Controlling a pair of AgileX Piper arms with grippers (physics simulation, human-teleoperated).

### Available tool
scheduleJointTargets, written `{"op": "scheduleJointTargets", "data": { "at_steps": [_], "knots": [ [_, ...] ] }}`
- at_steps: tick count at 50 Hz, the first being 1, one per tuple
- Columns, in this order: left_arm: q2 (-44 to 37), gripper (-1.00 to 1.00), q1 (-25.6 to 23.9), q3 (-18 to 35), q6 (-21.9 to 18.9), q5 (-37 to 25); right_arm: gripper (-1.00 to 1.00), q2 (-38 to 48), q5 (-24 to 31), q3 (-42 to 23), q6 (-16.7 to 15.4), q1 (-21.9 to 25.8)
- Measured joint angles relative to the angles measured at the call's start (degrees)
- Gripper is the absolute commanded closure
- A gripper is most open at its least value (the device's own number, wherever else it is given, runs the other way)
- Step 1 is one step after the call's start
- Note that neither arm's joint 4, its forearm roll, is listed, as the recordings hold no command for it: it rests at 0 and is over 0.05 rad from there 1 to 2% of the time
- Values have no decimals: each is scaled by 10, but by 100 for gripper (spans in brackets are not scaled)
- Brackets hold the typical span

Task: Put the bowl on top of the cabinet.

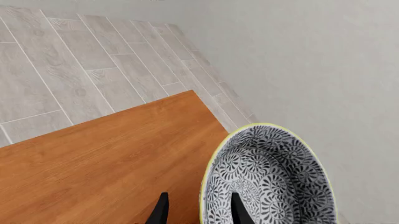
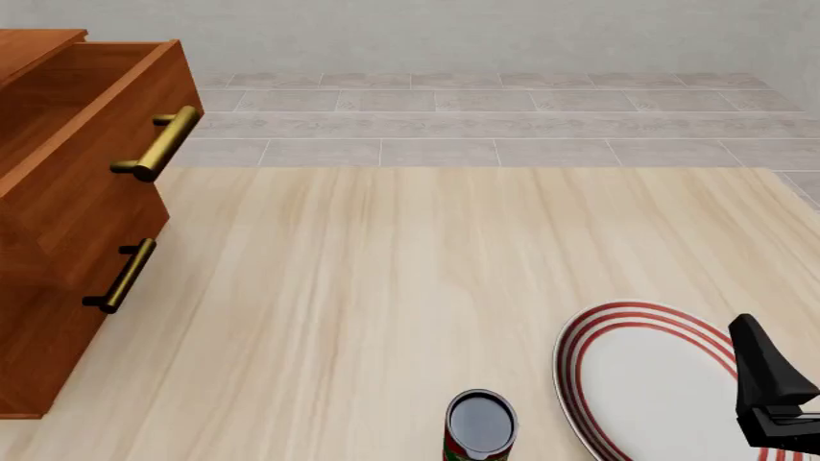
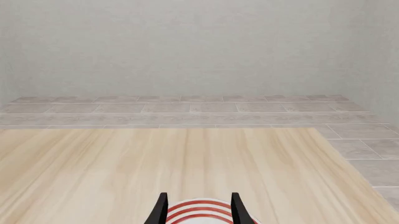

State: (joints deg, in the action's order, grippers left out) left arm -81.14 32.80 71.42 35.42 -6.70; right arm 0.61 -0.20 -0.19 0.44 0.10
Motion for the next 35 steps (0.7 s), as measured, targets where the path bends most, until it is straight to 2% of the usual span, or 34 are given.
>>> {"op": "scheduleJointTargets", "data": {
  "at_steps": [11,35],
  "knots": [
    [42,-100,-5,-16,-13,-3,-100,0,0,0,0,0],
    [224,-100,-60,-59,-48,-32,-100,0,0,0,0,0]
  ]
}}
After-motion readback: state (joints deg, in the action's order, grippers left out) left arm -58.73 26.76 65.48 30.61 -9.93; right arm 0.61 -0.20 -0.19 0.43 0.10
